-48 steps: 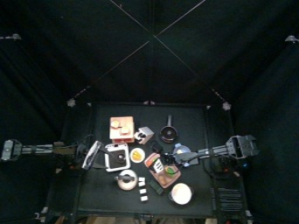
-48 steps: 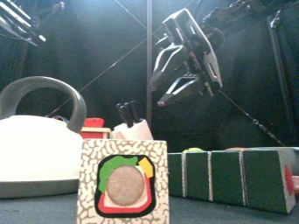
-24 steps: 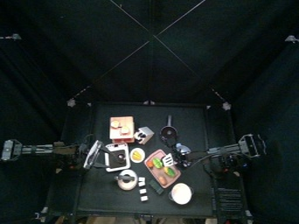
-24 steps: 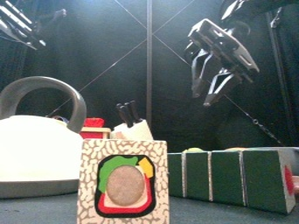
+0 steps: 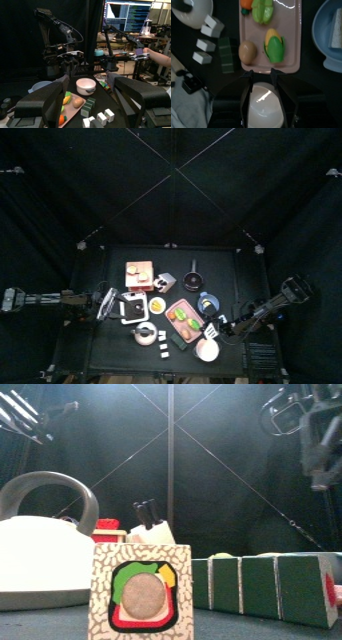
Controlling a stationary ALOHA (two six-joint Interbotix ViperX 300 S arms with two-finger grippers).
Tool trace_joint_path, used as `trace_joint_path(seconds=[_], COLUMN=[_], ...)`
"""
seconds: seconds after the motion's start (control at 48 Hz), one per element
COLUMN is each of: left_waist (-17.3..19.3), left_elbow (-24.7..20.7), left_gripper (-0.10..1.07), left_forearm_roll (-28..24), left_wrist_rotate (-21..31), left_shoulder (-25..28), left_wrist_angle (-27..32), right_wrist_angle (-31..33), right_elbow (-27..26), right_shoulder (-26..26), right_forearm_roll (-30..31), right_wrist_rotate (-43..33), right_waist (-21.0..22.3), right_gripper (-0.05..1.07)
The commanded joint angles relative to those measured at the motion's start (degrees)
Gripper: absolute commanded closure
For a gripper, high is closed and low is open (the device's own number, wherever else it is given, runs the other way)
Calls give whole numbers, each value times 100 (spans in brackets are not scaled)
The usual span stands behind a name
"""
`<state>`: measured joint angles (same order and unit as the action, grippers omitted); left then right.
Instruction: Grab pot
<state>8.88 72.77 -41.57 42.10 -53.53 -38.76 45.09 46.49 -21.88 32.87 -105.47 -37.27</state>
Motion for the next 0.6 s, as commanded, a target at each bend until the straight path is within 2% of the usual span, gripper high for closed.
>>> trace_joint_path(seconds=[0.0,0.583], left_waist=[44,62], left_elbow=[-70,-53], left_gripper=[2,2], left_forearm_roll=[26,70], left_wrist_rotate=[-9,-9], left_shoulder=[44,53], left_wrist_angle=[-26,-18], right_wrist_angle=[18,-193], right_elbow=[-9,44], right_shoulder=[35,782], right_forearm_roll=[-53,-571], right_wrist_rotate=[0,220], right_waist=[-237,-457], right_gripper=[29,29])
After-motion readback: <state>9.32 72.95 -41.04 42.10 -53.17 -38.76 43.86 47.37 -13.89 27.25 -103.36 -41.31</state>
